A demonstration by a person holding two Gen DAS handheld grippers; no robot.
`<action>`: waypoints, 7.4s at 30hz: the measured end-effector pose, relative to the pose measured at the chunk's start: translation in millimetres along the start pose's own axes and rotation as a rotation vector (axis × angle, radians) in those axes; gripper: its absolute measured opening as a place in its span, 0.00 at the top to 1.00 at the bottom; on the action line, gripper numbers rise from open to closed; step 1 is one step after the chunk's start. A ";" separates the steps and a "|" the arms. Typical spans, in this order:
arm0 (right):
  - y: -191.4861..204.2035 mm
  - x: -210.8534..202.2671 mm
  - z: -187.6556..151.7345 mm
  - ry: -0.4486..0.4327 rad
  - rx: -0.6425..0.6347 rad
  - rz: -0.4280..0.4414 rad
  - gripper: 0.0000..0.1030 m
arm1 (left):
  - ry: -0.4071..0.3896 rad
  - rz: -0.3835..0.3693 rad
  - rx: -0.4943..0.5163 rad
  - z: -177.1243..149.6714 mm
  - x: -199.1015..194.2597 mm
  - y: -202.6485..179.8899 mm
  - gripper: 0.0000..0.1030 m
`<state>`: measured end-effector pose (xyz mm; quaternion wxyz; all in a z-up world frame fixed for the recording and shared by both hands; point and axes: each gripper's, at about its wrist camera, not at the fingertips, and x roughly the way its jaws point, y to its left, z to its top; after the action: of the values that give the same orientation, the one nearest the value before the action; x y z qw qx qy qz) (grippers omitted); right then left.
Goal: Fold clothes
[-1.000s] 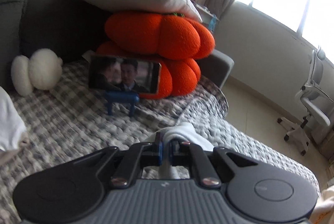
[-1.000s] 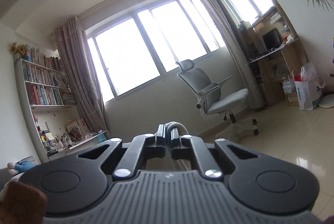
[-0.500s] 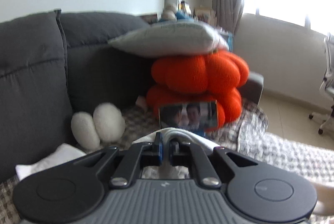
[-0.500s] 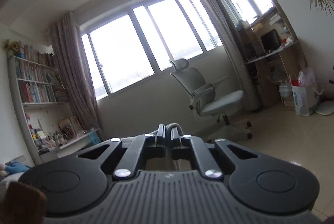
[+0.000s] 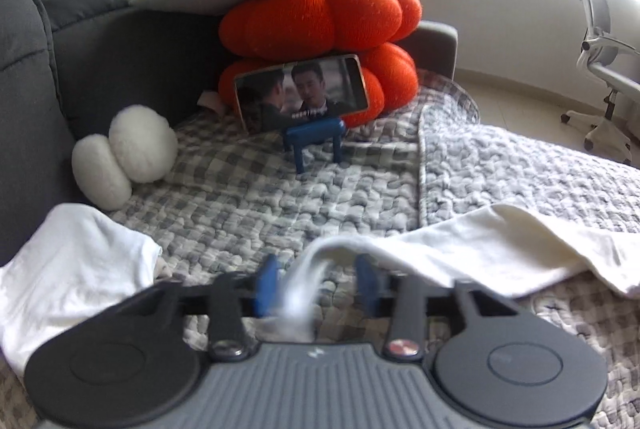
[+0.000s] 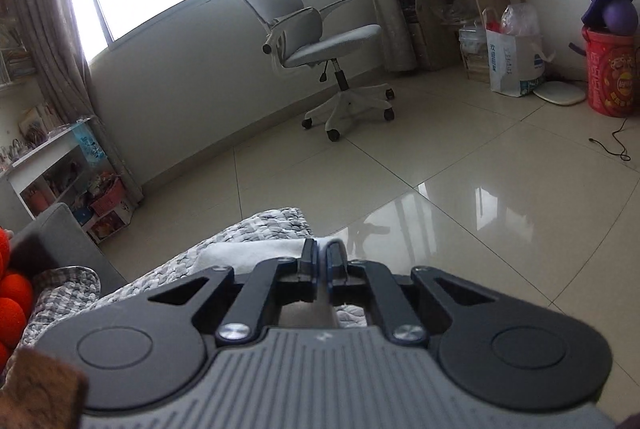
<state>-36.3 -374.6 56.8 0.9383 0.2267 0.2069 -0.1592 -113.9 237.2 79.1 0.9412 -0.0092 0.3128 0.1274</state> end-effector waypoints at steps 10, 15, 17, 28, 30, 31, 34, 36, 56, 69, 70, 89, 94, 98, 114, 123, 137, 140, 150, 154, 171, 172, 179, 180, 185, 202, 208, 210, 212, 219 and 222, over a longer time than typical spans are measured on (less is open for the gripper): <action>-12.7 -5.8 13.2 0.018 -0.081 -0.115 0.81 | -0.031 -0.324 0.221 -12.0 -8.7 -98.4 0.40; -21.2 -6.7 16.6 -0.004 -0.146 -0.252 0.81 | -0.038 -0.484 0.364 -21.3 -1.8 -158.7 0.38; -20.4 -8.0 12.6 0.009 -0.198 -0.222 0.78 | -0.063 -0.537 0.422 -23.2 -4.0 -176.1 0.38; 101.6 6.3 -24.7 0.285 -0.755 0.483 0.50 | -0.031 -0.736 0.539 -16.8 19.7 -228.5 0.60; 117.6 26.1 -26.5 0.348 -0.842 0.513 0.50 | 0.003 -0.768 0.528 -15.0 27.5 -229.1 0.73; 125.6 36.1 -27.3 0.380 -0.886 0.528 0.50 | 0.023 -0.788 0.514 -13.5 31.8 -228.4 0.79; 145.9 64.6 -30.9 0.474 -0.991 0.563 0.49 | 0.070 -0.818 0.473 -7.2 43.4 -226.5 0.81; 149.6 80.1 -35.8 0.530 -0.993 0.563 0.49 | 0.099 -0.809 0.458 -3.9 50.7 -228.6 0.83; 136.0 -81.5 -49.7 -0.329 -1.071 0.389 0.95 | -0.200 -0.542 0.321 33.6 -23.1 -200.4 0.95; 161.0 -221.0 -58.8 -0.799 -1.112 0.283 0.96 | -0.644 -0.308 0.162 57.5 -187.9 -120.1 0.95; 164.5 -231.6 -59.0 -0.820 -1.107 0.283 0.96 | -0.684 -0.295 0.147 54.0 -203.8 -110.9 0.95; 238.2 -362.0 -19.8 -1.031 -1.011 0.247 0.96 | -0.730 -0.145 0.273 64.6 -150.0 -159.3 0.95; 272.0 -283.2 -6.9 -0.889 -1.042 0.149 0.96 | -0.665 -0.108 0.351 91.4 -81.0 -203.6 0.94; 288.3 -212.3 5.2 -0.722 -1.080 0.081 0.96 | -0.608 -0.080 0.415 111.1 -23.3 -239.6 0.95; 316.9 -92.5 56.3 -0.165 -1.076 -0.024 0.96 | -0.177 -0.054 0.484 110.4 150.4 -318.3 0.73; 286.1 -210.2 107.8 -0.058 -0.841 0.072 0.65 | -0.131 -0.137 0.221 117.2 101.1 -213.8 0.45; 171.9 -460.7 52.7 0.144 -0.701 0.329 0.53 | 0.030 -0.214 -0.007 -12.8 -4.7 -54.6 0.30; 168.4 -479.0 42.8 0.160 -0.697 0.332 0.52 | -0.024 -0.252 0.046 -20.2 -21.2 -55.3 0.15; 186.4 -506.8 4.8 0.220 -0.699 0.391 0.49 | 0.029 -0.229 0.132 -41.1 -0.8 -69.2 0.05; 175.0 -506.9 9.1 0.246 -0.669 0.436 0.48 | 0.039 -0.216 0.128 -41.0 4.4 -68.1 0.31; 97.7 -495.2 40.0 0.223 -0.668 0.498 0.44 | 0.044 -0.197 0.074 -30.4 9.7 -62.1 0.95; 86.0 -483.0 40.1 0.221 -0.678 0.490 0.43 | 0.043 -0.201 0.065 -29.7 9.2 -61.3 0.95; 23.4 -393.3 24.6 0.223 -0.812 0.387 0.41 | 0.040 -0.202 0.043 -29.1 7.8 -57.8 0.95; 17.5 -386.9 21.4 0.227 -0.848 0.357 0.41 | 0.039 -0.200 0.043 -29.4 7.8 -57.6 0.95; -19.7 -344.2 21.3 0.272 -0.963 0.140 0.38 | 0.046 -0.189 0.017 -29.3 11.7 -56.4 0.95; 118.7 -196.4 -92.9 0.225 -0.766 0.446 0.40 | -0.061 -0.056 -0.038 10.4 12.2 -29.7 0.97; 125.6 -120.7 -95.0 0.353 -0.797 0.314 0.98 | -0.099 0.053 -0.026 44.0 44.5 -16.4 0.97; 122.6 -113.1 -83.8 0.318 -0.803 0.272 0.99 | -0.100 0.079 -0.002 50.6 55.9 -15.4 0.97; 113.2 -109.9 -64.0 0.288 -0.778 0.252 0.99 | -0.102 0.106 0.030 52.8 65.3 -16.3 0.97; 74.6 -71.5 1.2 0.163 -0.778 0.049 0.99 | -0.049 0.144 0.025 41.7 89.5 -11.9 0.97; 59.8 -41.4 3.5 0.166 -0.746 0.004 0.99 | -0.031 0.144 -0.013 38.1 86.2 -3.8 0.90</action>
<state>-47.5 -317.1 100.2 0.9368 -0.1177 0.3254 -0.0521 -24.0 257.3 58.5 0.9342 0.0090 0.2973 0.1969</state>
